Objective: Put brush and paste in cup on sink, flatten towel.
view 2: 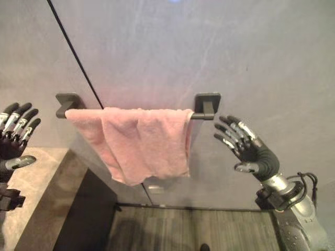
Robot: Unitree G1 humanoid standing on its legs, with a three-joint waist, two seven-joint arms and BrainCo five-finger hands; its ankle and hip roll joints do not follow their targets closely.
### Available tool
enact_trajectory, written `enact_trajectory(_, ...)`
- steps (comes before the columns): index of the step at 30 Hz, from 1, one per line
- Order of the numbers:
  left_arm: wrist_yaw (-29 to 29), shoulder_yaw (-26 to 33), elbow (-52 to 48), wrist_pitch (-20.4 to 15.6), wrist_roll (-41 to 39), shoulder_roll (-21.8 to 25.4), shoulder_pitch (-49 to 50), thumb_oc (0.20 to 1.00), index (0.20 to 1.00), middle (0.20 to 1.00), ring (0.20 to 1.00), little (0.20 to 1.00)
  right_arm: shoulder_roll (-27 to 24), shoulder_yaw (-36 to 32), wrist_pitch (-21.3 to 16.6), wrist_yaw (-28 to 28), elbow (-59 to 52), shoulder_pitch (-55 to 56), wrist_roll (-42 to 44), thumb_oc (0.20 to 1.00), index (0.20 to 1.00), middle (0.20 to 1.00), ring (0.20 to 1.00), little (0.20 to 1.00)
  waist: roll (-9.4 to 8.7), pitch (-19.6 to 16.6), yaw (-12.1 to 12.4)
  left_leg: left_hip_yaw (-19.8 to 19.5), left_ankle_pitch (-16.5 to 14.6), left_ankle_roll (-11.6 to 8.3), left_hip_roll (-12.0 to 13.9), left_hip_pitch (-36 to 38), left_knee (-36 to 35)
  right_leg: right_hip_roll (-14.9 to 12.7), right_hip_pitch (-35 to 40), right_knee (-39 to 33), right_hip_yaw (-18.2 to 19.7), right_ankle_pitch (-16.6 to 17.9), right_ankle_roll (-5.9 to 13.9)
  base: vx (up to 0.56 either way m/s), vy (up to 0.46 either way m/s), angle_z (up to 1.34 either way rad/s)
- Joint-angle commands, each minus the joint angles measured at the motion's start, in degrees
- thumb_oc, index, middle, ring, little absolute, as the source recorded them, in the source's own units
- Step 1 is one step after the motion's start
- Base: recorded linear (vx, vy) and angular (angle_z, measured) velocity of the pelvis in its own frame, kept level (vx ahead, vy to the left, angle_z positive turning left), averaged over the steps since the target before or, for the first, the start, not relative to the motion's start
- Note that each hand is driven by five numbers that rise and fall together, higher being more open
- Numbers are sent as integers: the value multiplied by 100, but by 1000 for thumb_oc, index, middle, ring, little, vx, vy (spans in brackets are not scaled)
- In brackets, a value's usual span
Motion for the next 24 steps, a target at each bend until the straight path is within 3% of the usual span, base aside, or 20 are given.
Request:
enact_trajectory(1,-222,-158,-229,-235,-246,407,-342,1000,1000,1000,1000,1000,199,709,-58,234,-416,-716,467,1000,1000,1000,1000,1000,-442,-31,53,222,-124,-116,250,166,43,-796,-122,-12,-133,578,414,1,1,-3)
enact_trajectory(2,-218,-155,-227,-235,-241,405,-348,1000,1000,1000,1000,1000,198,716,-64,236,-403,-734,466,1000,1000,1000,1000,1000,-441,-18,51,225,-125,-116,251,173,43,-796,-116,-12,-131,578,414,2,0,-4)
enact_trajectory(8,-31,-1250,-213,-279,-67,-461,-1217,1000,1000,1000,1000,1000,1335,1936,-181,-148,207,-2194,519,1000,1000,1000,1000,1000,-419,17,85,330,-181,-75,278,310,43,-757,-114,-12,-4,541,322,7,-1,-3)
enact_trajectory(12,93,-1536,-190,-310,-41,-678,-1492,1000,1000,1000,1000,1000,1563,2279,-221,-263,374,-2640,433,1000,1000,1000,1000,1000,-406,37,85,398,-194,-58,288,366,43,-717,-157,-12,68,532,303,10,-7,-4)
enact_trajectory(19,223,-1763,-223,-354,145,-538,-1772,1000,1000,1000,1000,1000,1653,2642,-198,-350,530,-3127,283,1000,1000,1000,1000,1000,-374,55,80,487,-178,-50,318,353,43,-669,-270,-12,177,529,300,13,-2,-12)
enact_trajectory(24,306,-1505,-336,-465,409,-359,-1691,1000,1000,1000,1000,1000,1671,2662,-232,-400,591,-3219,200,1000,1000,1000,1000,1000,-358,46,101,507,-194,-40,314,365,43,-648,-302,-12,212,524,300,17,0,-11)
